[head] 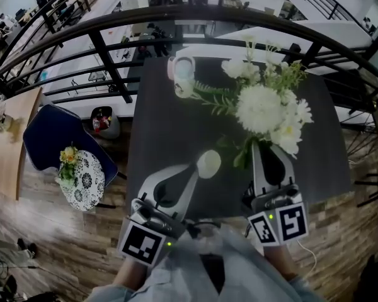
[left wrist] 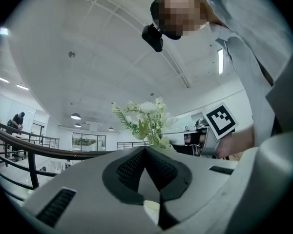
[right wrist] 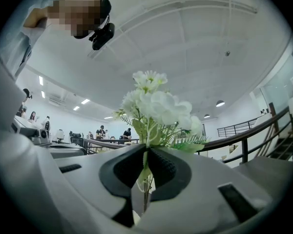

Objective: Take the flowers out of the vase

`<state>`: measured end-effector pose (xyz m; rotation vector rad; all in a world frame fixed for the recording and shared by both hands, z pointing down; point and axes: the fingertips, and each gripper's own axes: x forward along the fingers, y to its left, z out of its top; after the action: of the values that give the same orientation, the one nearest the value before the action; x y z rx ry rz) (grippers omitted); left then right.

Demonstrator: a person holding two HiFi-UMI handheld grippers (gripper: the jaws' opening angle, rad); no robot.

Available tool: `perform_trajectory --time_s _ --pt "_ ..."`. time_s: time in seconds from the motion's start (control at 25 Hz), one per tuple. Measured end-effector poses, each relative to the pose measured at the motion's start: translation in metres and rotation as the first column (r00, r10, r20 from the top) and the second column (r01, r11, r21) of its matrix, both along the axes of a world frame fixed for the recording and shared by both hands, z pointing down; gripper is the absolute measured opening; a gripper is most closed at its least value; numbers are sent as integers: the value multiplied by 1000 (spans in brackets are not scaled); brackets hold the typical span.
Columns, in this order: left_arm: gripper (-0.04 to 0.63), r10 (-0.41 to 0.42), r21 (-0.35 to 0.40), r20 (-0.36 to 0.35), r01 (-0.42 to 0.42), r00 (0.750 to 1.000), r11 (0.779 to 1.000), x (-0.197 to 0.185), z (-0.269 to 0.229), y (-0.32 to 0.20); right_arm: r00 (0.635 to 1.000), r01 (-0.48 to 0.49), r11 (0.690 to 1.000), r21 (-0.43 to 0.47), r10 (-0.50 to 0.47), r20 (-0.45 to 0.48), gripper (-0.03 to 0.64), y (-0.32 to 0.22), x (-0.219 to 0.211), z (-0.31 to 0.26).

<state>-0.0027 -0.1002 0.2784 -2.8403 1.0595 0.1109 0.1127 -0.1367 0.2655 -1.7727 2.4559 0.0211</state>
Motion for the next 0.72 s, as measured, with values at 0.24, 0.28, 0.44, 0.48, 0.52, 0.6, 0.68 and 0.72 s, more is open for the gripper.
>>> perform_trajectory --time_s 0.24,0.28,0.44,0.48,0.52,0.6,0.68,0.72 --pt "-2 11 -4 -1 -11 1000 1000 5 -6 -5 999 -37 999 -30 36 -10 25 -4 13 4" --pt "-2 11 -5 -1 -11 1000 1000 8 -7 -5 999 -43 998 -37 43 -11 25 -3 18 7" --pt "-2 13 -5 3 -13 1000 1000 22 -12 2 998 -65 996 -65 64 -15 25 3 39 13" --pt "-2 15 -4 6 -15 1000 1000 23 -13 2 997 -70 995 -73 69 -18 25 3 42 16" --pt "-2 17 -3 9 -17 1000 1000 24 -13 2 997 -76 994 -80 74 -22 25 3 44 19" --pt "-2 20 -3 14 -20 1000 1000 23 -13 3 996 -86 991 -98 84 -29 25 3 46 27" --pt "-2 20 -4 16 -20 1000 1000 20 -11 3 995 -95 988 -119 92 -33 25 2 46 38" --pt "-2 20 -4 17 -20 1000 1000 18 -9 4 995 -99 987 -130 95 -34 25 2 45 44"
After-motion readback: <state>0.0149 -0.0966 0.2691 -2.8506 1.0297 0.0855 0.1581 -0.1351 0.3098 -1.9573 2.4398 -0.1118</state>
